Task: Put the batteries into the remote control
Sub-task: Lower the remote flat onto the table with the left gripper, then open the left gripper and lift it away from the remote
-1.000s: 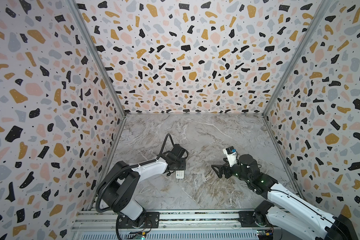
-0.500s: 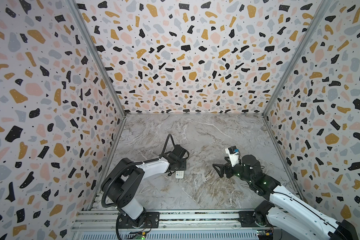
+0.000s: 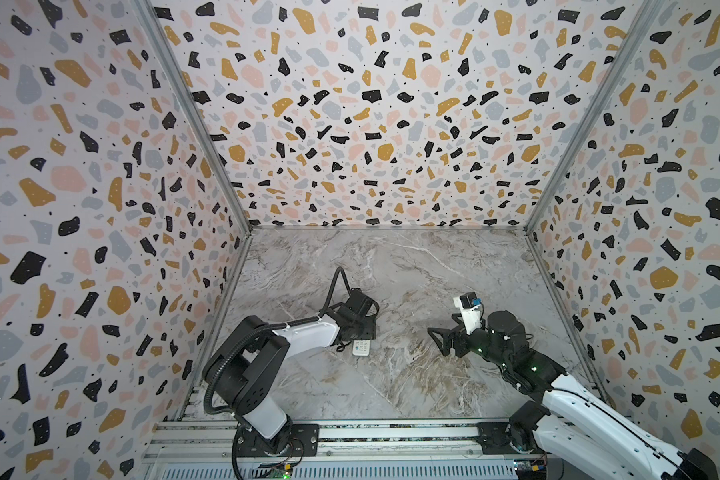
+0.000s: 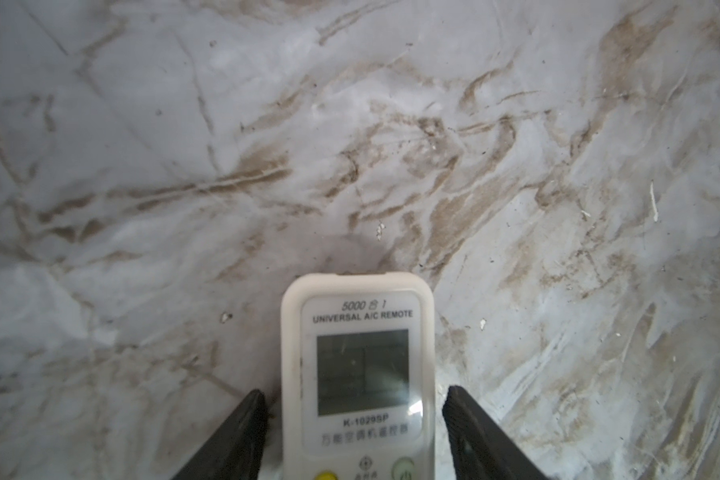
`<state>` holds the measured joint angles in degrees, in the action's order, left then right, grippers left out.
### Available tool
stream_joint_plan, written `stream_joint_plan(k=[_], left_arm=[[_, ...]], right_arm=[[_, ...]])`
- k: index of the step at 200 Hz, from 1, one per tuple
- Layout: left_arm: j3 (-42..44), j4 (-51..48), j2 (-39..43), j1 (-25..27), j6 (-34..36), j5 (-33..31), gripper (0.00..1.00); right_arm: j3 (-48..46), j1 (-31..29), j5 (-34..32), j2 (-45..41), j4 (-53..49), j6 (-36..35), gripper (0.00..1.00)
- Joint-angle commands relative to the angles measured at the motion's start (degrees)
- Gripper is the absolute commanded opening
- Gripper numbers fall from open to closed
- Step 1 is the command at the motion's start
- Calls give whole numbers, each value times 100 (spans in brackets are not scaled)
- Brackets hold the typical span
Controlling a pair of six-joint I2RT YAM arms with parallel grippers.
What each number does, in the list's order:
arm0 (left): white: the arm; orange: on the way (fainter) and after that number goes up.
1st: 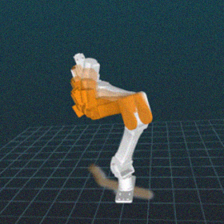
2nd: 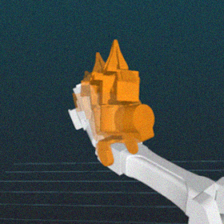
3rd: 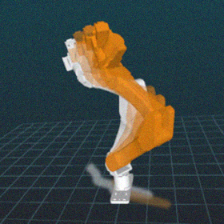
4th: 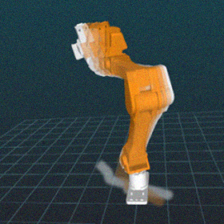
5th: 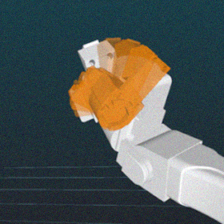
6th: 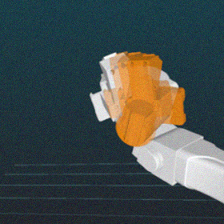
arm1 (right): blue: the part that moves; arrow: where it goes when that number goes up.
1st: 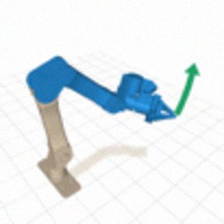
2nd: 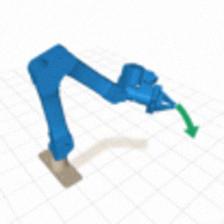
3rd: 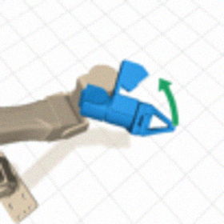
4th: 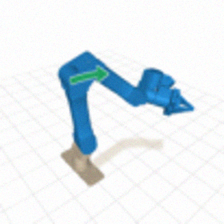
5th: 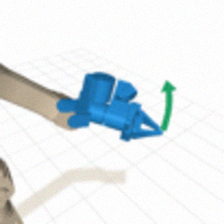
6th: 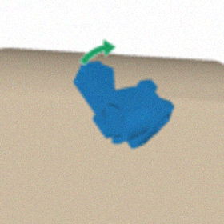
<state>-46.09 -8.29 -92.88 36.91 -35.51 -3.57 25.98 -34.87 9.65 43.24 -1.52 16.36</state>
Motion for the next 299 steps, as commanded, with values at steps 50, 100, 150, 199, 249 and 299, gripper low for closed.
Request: stream_joint_plan(k=[50,100,150,199,249,299], left_arm=[[79,-465,567,-81,118,-474,100],[150,-761,1180,-119,340,-1512,100],[327,-1062,1836,-192,331,-2576,99],[843,-811,2812,-210,-2,-3177,100],[1422,-510,3743,-208,-45,-3943,99],[2032,-203,4465,-208,-246,-4931,99]], right_arm=[[169,42,-273,38,-175,-126,100],[377,50,-1012,257,-391,-409,99],[346,328,-1719,197,-215,-476,99],[53,1094,-1838,-118,82,-564,99],[-351,1618,-2363,-313,406,-356,99],[-997,1721,-3257,-720,1039,-264,99]])
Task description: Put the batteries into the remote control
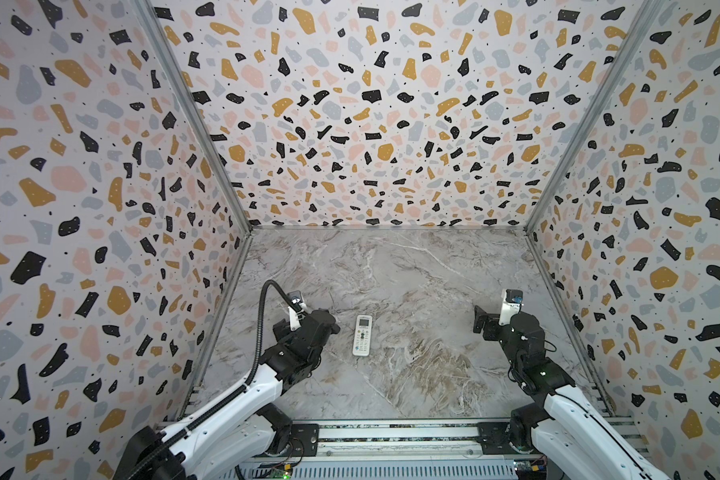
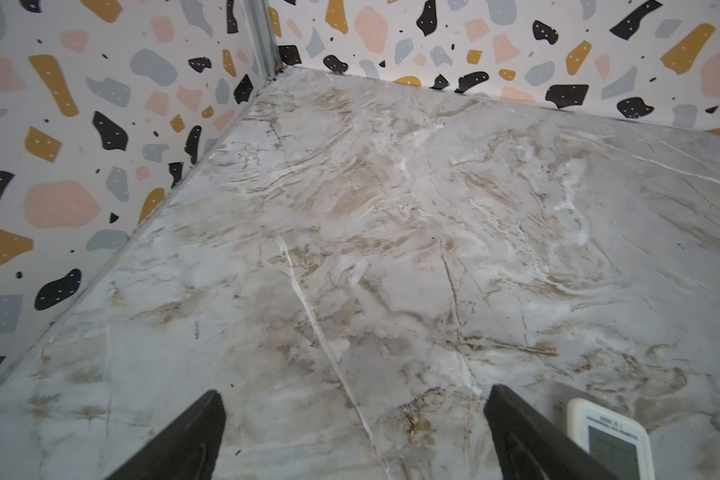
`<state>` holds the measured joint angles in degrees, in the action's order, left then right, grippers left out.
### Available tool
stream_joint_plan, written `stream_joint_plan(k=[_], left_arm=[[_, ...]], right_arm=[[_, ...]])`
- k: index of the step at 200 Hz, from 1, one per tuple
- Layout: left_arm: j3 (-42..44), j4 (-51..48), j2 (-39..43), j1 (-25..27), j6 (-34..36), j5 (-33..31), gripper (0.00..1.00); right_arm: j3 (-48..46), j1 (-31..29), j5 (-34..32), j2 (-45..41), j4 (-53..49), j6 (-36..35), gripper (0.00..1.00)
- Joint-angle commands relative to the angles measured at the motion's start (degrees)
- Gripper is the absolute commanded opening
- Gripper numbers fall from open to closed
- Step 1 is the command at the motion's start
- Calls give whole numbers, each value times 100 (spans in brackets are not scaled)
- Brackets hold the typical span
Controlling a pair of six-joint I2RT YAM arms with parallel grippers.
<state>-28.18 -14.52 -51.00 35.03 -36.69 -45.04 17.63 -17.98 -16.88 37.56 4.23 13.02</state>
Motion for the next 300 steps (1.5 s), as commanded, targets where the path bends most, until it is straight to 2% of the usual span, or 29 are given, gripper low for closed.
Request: stream_joint_plan(k=[1,18,41,56,83,148,191,228,273,300], left_arm=[[256,435,285,-21,-128,-813,99],[518,687,386,-21,-143,-1225,99],[710,923,433,-22,-84,-1656,99],[766,1134,459,-22,24,-1620,99],[876,1615,521,-21,349,-1660,100],[1341,2540,1101,-26,1125,-2093,99],[1747,3669,1398,-74,2083,-2142,99],[2016,4471,1269,-166,2699,-2194,99],[2669,5800,569,-341,3119,-2497,100],[2734,6382,172,-506,3248,-2344,100]], right_arm=[[-171,31,-613,-152,473,66,99],[-392,44,-778,-188,713,-87,99],[-748,49,-640,-345,1156,-483,99],[-1055,48,-403,-487,1565,-957,99],[-1524,58,-605,-761,2105,-1027,99],[-1953,66,-239,-1155,2571,-1508,99],[-1999,66,-325,-744,3145,-1608,99],[-2103,83,-471,-348,3857,-1699,99],[-2145,137,-343,171,4532,-1831,99],[-2179,204,-252,462,4965,-1925,99]])
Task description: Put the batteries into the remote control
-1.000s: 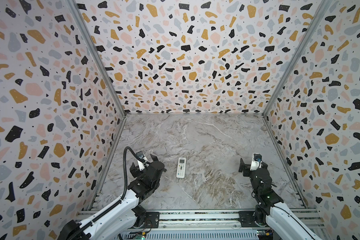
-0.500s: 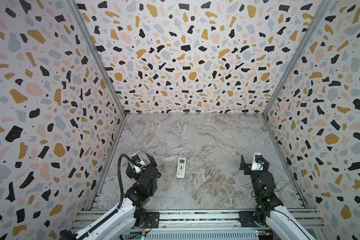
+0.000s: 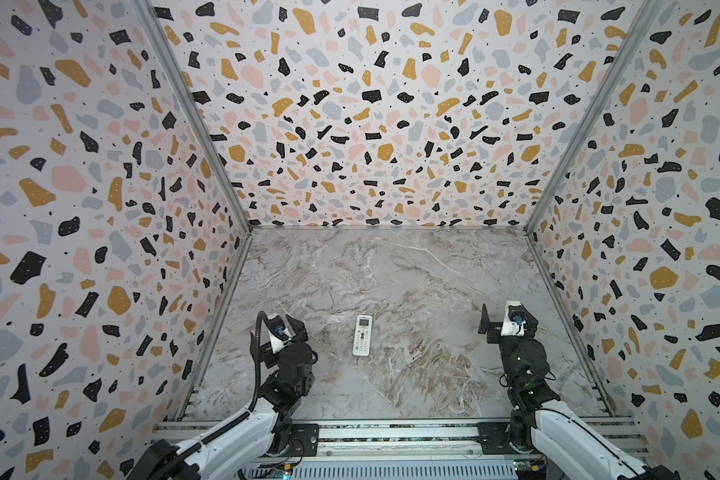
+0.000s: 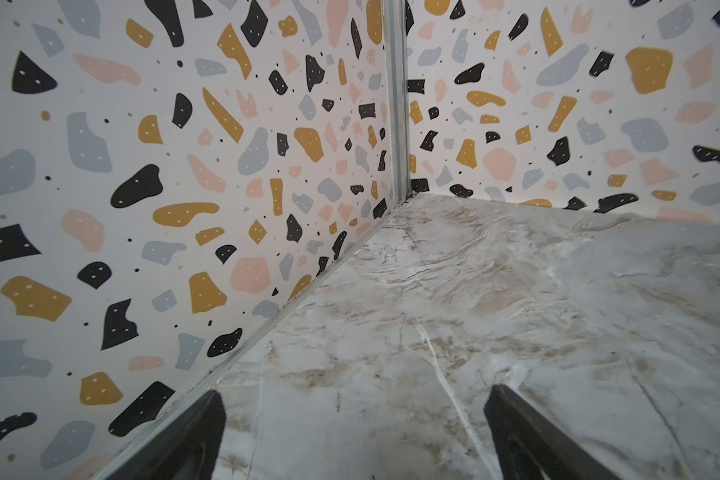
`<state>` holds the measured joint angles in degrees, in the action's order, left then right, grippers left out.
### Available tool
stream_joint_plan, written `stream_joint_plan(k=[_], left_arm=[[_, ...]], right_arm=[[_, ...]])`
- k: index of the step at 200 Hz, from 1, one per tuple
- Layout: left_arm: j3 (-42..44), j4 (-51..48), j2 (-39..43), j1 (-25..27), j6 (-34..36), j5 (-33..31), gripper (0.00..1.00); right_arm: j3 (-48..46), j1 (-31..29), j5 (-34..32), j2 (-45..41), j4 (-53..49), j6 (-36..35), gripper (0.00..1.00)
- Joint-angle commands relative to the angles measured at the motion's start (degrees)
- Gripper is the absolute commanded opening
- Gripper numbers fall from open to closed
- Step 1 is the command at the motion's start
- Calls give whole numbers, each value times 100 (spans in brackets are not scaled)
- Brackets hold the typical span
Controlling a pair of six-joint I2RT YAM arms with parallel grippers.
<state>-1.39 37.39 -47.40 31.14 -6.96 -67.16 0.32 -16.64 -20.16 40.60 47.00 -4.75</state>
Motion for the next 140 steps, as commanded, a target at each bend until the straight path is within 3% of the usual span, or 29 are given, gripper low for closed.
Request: stream_joint_plan(k=[1,38,78,140], left_arm=[[66,1231,-203,-125,283,-123,99],[54,2153,-866,-626,179,391,99],[-67,3050,-1682,-801,319,638,100],[-313,3058,-2063,-1272,337,1068,100]], right_arm=[[-451,77,84,176,705,-153,99],[-353,209,264,793,1179,-184,99],[-213,369,448,1518,1746,-219,99],[279,587,1147,2841,2456,-294,99]])
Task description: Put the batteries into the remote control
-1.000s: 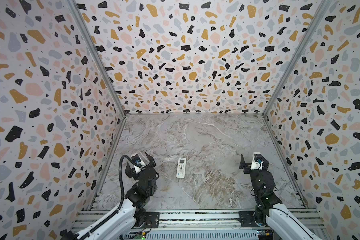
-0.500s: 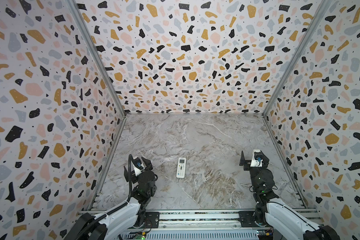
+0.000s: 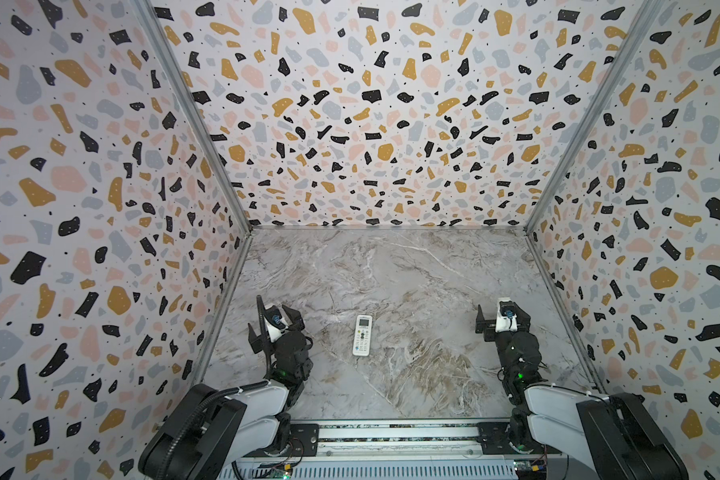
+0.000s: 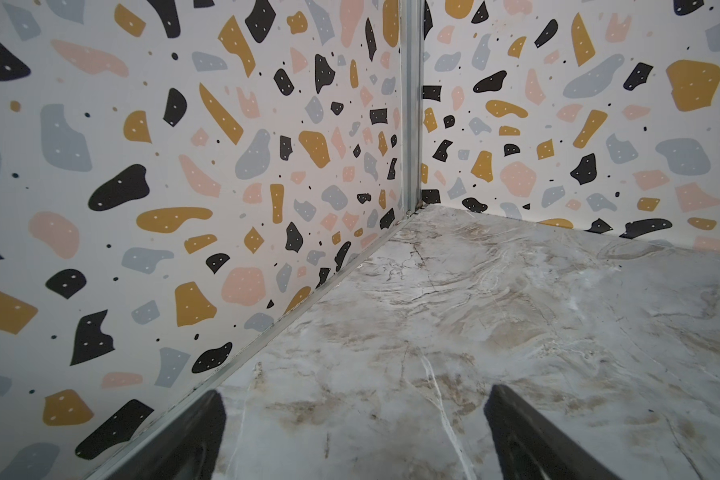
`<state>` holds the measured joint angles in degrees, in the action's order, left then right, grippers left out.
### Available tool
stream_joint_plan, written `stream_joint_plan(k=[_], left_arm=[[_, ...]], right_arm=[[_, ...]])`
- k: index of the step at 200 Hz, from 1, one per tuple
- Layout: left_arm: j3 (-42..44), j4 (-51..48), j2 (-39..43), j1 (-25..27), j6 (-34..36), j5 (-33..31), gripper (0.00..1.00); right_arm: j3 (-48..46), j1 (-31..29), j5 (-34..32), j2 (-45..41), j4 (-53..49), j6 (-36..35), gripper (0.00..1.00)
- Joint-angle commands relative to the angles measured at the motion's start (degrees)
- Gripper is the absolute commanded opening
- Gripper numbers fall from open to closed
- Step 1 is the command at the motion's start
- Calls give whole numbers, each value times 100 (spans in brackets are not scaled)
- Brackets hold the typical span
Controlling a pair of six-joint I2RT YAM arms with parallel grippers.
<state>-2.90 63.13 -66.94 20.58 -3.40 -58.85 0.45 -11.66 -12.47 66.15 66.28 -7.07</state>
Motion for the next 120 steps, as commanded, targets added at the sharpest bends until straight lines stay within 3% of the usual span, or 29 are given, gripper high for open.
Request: stream_joint_plan(k=[1,41,71,120], left_arm=[[-160,486,-118,-223,-20,236,100],[-256,753,-564,-382,-164,129,100],[-238,850,-679,-485,-322,57,99],[-517,499,-871,-591,-206,535,100]], right_arm=[[278,95,386,299,536,-56,99],[639,307,834,578,162,119,99],[219,530,772,1249,1698,494,99],[799,596,754,1845,1129,571,99]])
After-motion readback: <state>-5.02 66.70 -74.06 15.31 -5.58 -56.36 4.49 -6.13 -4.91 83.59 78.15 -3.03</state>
